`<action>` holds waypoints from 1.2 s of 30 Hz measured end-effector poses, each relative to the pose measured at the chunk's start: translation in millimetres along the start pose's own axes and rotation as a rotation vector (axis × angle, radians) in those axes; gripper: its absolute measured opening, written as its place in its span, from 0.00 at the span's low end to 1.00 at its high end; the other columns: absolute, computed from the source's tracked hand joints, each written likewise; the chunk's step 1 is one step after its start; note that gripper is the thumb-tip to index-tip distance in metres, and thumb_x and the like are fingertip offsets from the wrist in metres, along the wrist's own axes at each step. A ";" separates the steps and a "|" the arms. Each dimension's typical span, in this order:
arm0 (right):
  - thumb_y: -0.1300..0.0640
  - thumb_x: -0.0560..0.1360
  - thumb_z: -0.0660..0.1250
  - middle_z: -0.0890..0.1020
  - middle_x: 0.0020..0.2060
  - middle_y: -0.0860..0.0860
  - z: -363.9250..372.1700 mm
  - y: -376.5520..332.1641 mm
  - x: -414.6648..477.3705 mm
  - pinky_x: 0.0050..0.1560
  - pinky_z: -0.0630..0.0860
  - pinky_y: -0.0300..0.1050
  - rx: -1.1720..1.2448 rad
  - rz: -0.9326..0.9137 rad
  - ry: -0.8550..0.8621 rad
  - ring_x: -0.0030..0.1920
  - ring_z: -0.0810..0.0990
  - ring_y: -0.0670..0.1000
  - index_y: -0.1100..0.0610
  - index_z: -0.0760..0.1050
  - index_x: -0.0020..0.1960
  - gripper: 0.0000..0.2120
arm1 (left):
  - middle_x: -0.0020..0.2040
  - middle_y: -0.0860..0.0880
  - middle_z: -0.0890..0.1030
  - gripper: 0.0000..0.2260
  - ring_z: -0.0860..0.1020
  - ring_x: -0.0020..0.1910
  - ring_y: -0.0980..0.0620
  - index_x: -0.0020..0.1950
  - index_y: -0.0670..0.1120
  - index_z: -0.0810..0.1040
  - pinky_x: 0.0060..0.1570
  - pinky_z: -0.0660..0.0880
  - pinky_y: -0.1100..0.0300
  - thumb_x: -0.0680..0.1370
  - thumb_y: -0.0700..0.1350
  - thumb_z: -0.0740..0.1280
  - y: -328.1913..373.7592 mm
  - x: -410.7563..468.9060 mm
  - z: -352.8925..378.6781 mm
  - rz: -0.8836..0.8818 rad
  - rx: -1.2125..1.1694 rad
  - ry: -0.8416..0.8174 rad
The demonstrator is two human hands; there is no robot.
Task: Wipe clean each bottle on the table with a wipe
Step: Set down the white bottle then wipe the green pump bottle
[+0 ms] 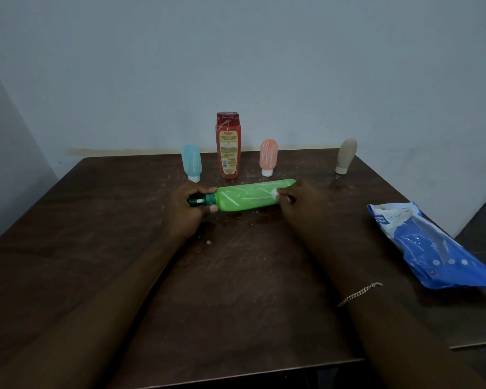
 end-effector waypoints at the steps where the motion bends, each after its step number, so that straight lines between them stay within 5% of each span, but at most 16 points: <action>1: 0.51 0.77 0.69 0.80 0.45 0.50 2.5 -0.5 -2.7 0.41 0.69 0.35 0.005 -0.015 -0.025 0.41 0.76 0.45 0.52 0.83 0.53 0.09 | 0.55 0.55 0.82 0.19 0.81 0.56 0.54 0.53 0.53 0.84 0.58 0.80 0.47 0.68 0.35 0.78 -0.8 0.3 -0.6 -0.005 -0.008 0.001; 6: 0.50 0.77 0.67 0.82 0.46 0.53 -17.2 27.6 2.5 0.43 0.70 0.40 -0.014 0.121 0.062 0.42 0.77 0.48 0.53 0.83 0.55 0.11 | 0.55 0.55 0.82 0.18 0.81 0.56 0.54 0.53 0.52 0.84 0.58 0.80 0.47 0.68 0.35 0.78 0.8 0.3 0.3 0.000 -0.005 -0.007; 11: 0.49 0.78 0.67 0.78 0.45 0.50 1.5 -14.1 -3.9 0.38 0.62 0.27 0.003 -0.025 -0.019 0.41 0.74 0.45 0.52 0.83 0.55 0.11 | 0.55 0.55 0.82 0.18 0.81 0.56 0.54 0.53 0.52 0.84 0.58 0.80 0.47 0.68 0.35 0.78 0.3 0.2 -1.0 -0.003 -0.010 -0.006; 18: 0.50 0.78 0.66 0.77 0.44 0.52 -11.8 8.6 3.1 0.41 0.70 0.42 0.005 0.093 0.063 0.42 0.76 0.49 0.55 0.83 0.56 0.13 | 0.54 0.54 0.82 0.18 0.81 0.55 0.53 0.53 0.51 0.85 0.57 0.80 0.47 0.68 0.35 0.78 5.8 -2.8 -1.1 0.024 -0.010 -0.007; 23: 0.50 0.78 0.67 0.77 0.43 0.49 12.4 -36.0 -10.5 0.37 0.63 0.35 0.012 -0.104 -0.046 0.39 0.73 0.45 0.54 0.83 0.52 0.10 | 0.55 0.54 0.82 0.18 0.81 0.56 0.53 0.53 0.52 0.84 0.58 0.80 0.47 0.68 0.33 0.77 2.3 -3.6 -2.1 0.003 -0.036 -0.012; 27: 0.49 0.78 0.67 0.78 0.42 0.50 0.1 -3.8 -6.9 0.36 0.63 0.32 0.037 0.012 -0.007 0.38 0.74 0.45 0.55 0.84 0.51 0.11 | 0.55 0.54 0.82 0.18 0.81 0.55 0.54 0.53 0.51 0.84 0.57 0.80 0.48 0.68 0.33 0.77 2.8 -4.6 -3.1 0.011 -0.024 -0.012; 32: 0.53 0.80 0.64 0.77 0.51 0.52 14.0 -41.7 -4.8 0.44 0.64 0.35 0.025 -0.045 -0.037 0.46 0.72 0.44 0.57 0.80 0.61 0.13 | 0.54 0.53 0.82 0.17 0.81 0.54 0.54 0.53 0.47 0.85 0.57 0.80 0.48 0.68 0.33 0.77 4.7 -4.9 -5.2 0.029 -0.021 0.001; 36: 0.53 0.79 0.66 0.77 0.46 0.52 22.2 -53.1 -17.3 0.44 0.70 0.42 0.023 -0.165 -0.092 0.44 0.76 0.49 0.58 0.82 0.57 0.12 | 0.54 0.53 0.82 0.17 0.81 0.54 0.54 0.53 0.48 0.85 0.57 0.80 0.49 0.68 0.33 0.77 1.4 -4.9 -7.5 0.017 -0.017 0.007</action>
Point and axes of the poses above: each hand's wrist, its own x-axis towards the middle knuckle, its own z-axis out of the palm, y = z × x, the point moved 10 cm from there along x, towards the middle knuckle
